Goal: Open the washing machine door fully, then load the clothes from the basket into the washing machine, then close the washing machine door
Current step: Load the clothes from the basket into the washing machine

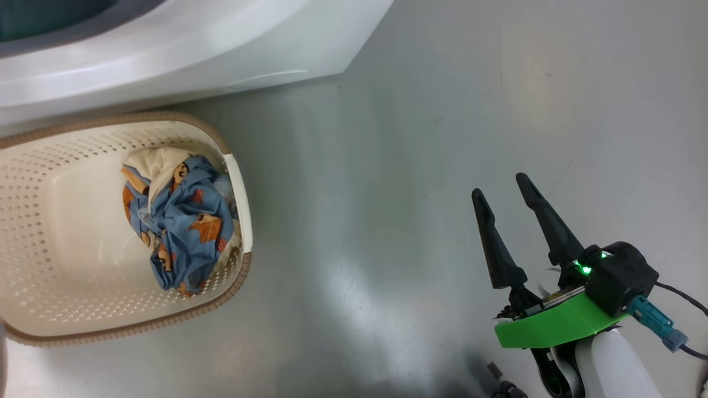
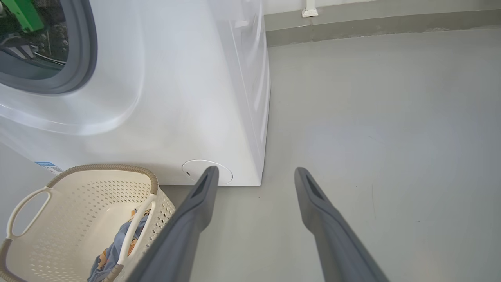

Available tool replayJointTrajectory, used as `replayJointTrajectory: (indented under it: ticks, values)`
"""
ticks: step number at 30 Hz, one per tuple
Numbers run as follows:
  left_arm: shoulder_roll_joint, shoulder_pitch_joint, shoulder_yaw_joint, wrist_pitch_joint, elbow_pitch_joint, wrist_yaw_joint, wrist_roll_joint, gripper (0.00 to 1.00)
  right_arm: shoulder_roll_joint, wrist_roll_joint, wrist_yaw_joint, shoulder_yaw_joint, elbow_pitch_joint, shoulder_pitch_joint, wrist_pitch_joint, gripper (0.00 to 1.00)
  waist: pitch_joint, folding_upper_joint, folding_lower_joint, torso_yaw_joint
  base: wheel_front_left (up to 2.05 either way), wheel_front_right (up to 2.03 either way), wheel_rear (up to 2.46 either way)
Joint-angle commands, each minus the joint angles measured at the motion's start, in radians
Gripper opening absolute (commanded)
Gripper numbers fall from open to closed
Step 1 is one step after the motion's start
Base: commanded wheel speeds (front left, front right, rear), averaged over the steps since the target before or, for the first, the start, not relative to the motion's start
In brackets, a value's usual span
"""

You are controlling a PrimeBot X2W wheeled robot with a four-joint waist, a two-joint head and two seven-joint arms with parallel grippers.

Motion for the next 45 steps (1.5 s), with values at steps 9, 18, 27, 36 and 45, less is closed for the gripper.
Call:
replayJointTrajectory:
  ticks: [9, 18, 27, 36, 45]
  values:
    - [-0.009, 0.039, -0.003, -0.006, -0.033, 0.009, -0.017, 1.00, 0.003, 0.011, 0.001, 0.013, 0.006, 0.001, -0.005, 1.00, -0.068, 0.0000, 0.0000, 0.019, 0.00, 0.00, 0.00]
    - [-0.062, 0.192, 0.038, -0.006, -0.150, -0.002, -0.067, 1.00, 0.001, 0.004, 0.001, -0.021, 0.028, 0.009, -0.005, 1.00, -0.166, 0.0000, 0.0000, 0.075, 0.00, 0.00, 0.00]
    - [-0.091, 0.415, 0.088, -0.006, -0.305, -0.009, -0.086, 1.00, -0.006, 0.002, 0.001, -0.037, 0.050, 0.054, -0.005, 1.00, -0.295, 0.0000, 0.0000, 0.127, 0.00, 0.00, 0.00]
    - [-0.105, 0.639, 0.130, -0.006, -0.491, -0.006, -0.073, 1.00, -0.013, 0.004, 0.001, -0.034, 0.069, 0.107, -0.005, 1.00, -0.411, 0.0000, 0.0000, 0.150, 0.00, 0.00, 0.00]
    - [-0.124, 0.919, 0.175, -0.006, -0.698, 0.001, -0.067, 1.00, -0.011, 0.015, 0.001, -0.033, 0.080, 0.171, -0.005, 1.00, -0.534, 0.0000, 0.0000, 0.152, 0.00, 0.00, 0.00]
